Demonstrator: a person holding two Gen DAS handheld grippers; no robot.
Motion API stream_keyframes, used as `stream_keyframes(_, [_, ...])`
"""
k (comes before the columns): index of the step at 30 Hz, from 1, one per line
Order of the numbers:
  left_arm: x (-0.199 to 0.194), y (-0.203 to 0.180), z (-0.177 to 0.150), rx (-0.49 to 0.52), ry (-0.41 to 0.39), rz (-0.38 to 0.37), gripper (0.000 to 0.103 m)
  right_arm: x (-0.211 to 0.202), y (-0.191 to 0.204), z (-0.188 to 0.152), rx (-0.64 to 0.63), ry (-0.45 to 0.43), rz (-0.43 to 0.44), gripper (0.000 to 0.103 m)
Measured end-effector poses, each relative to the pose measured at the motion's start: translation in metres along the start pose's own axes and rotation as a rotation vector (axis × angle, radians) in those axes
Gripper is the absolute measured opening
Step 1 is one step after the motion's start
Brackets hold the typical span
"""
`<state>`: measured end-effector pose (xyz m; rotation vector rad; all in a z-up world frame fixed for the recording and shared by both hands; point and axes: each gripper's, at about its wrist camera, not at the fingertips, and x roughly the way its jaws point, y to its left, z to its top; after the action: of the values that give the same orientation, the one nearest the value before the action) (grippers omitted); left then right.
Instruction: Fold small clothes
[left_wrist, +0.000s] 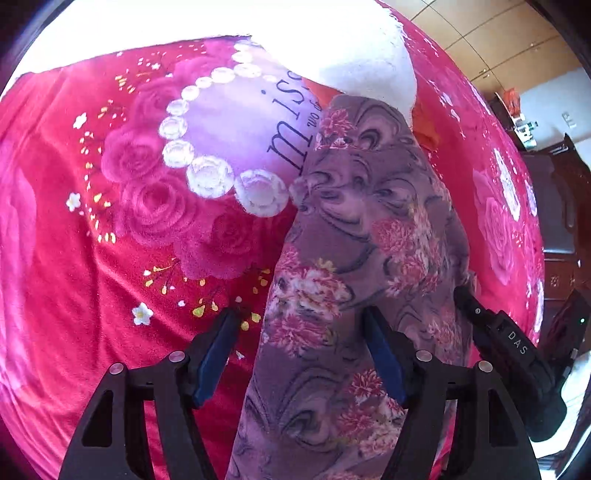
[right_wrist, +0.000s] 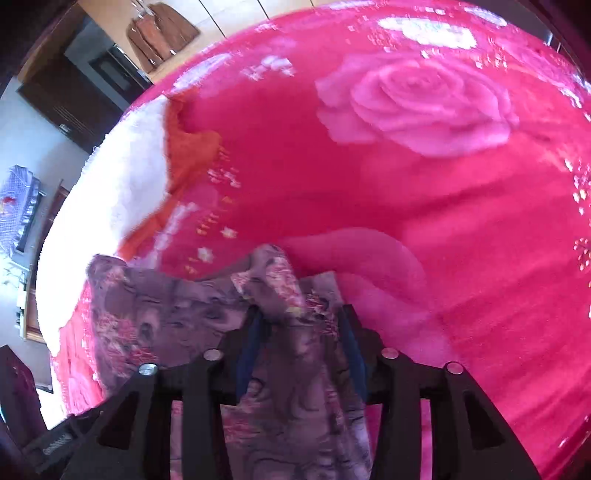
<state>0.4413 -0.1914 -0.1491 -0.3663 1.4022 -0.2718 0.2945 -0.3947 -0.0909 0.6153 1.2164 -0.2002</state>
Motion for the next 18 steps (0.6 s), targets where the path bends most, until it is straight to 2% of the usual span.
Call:
stream_keyframes(3, [-0.012, 0.012, 0.001, -0.012, 0.024, -0.057, 0.066, -0.02, -0.012, 0.0, 0.033, -0.02, 0.032, 0.049])
stream_keyframes(5, [-0.019, 0.022, -0.002, -0.008, 0.014, -0.08, 0.066, -0.034, -0.027, -0.005, 0.042, -0.02, 0.087, 0.053])
stream_keyframes(7, [-0.022, 0.035, -0.009, -0.022, 0.027, -0.139, 0.066, -0.041, -0.044, -0.014, 0.043, 0.01, 0.151, 0.061])
stream_keyframes(10, [-0.011, 0.053, -0.019, -0.081, 0.085, -0.227, 0.067, -0.042, -0.066, -0.035, 0.065, 0.047, 0.185, 0.062])
stream_keyframes(13, [0.003, 0.062, -0.033, -0.12, 0.114, -0.312, 0.069, -0.04, -0.074, -0.052, 0.117, 0.047, 0.295, 0.063])
stream_keyframes(15, [0.003, 0.059, -0.037, -0.112, 0.102, -0.328, 0.075, -0.03, -0.072, -0.06, 0.163, 0.102, 0.422, 0.064])
stream_keyframes(16, [0.004, 0.057, -0.038, -0.113, 0.122, -0.34, 0.077, -0.024, -0.069, -0.063, 0.172, 0.136, 0.467, 0.064])
stream_keyframes(18, [0.008, 0.053, -0.036, -0.11, 0.133, -0.33, 0.08, -0.021, -0.057, -0.068, 0.142, 0.147, 0.49, 0.069])
